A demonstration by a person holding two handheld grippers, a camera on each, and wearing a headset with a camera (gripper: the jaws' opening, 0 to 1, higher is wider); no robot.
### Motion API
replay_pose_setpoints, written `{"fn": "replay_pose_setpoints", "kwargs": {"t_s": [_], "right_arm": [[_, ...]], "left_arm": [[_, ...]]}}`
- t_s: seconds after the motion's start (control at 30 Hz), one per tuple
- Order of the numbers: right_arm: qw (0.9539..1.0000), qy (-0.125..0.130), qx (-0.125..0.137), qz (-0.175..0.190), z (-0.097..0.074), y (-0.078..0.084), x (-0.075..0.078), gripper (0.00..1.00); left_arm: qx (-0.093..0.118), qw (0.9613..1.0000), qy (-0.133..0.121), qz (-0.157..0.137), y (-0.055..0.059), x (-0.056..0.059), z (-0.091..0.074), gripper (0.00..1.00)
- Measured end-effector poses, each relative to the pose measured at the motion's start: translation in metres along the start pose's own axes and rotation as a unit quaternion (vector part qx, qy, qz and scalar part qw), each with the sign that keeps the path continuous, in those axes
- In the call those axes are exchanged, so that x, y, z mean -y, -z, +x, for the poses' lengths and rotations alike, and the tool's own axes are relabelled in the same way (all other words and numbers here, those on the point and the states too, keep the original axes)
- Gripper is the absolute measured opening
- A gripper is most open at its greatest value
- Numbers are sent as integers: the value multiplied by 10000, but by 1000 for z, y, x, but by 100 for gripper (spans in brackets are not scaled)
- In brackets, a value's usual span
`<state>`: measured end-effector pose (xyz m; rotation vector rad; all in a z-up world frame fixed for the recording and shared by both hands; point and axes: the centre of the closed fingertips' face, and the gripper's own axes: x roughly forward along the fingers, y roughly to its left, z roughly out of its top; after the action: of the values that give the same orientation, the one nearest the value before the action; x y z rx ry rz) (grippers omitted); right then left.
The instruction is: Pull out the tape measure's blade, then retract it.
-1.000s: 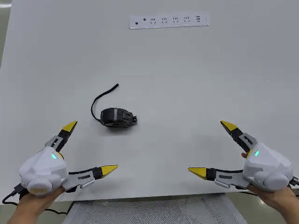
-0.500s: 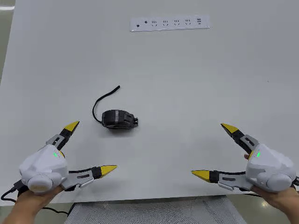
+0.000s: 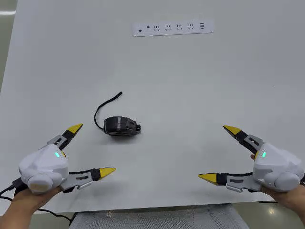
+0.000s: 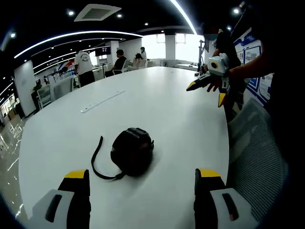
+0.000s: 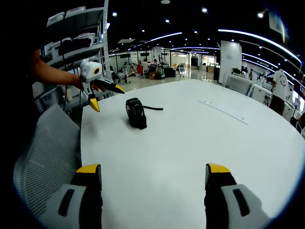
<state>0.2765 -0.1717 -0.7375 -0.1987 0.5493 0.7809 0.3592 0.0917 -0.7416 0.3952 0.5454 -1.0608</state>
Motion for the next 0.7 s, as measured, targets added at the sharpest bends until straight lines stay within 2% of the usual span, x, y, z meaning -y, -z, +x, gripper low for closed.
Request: {"fn": "replay_pose_setpoints", "kwargs": {"t_s": [0.2, 0.23, 0.27, 0.63, 0.67, 0.7], "right_arm": [[10000, -18, -7, -25, 0, 0, 0, 87], [9996, -205, -30, -216, 6, -5, 4, 86], [9994, -237, -34, -239, 7, -6, 5, 85], [9984, -393, -103, -394, 13, -9, 7, 76], [9969, -557, -161, -533, 22, -15, 9, 75], [9965, -607, -161, -551, 24, -17, 9, 74]], "left_arm": [[-23, 10000, 22, 14, 0, 0, 1, 81], [-149, 9996, 163, 153, 0, -4, 6, 80], [-181, 9995, 177, 189, 0, -5, 7, 79], [-314, 9985, 282, 359, -1, -7, 11, 69], [-470, 9969, 345, 537, -3, -12, 16, 69], [-477, 9966, 344, 570, -5, -13, 18, 68]]}}
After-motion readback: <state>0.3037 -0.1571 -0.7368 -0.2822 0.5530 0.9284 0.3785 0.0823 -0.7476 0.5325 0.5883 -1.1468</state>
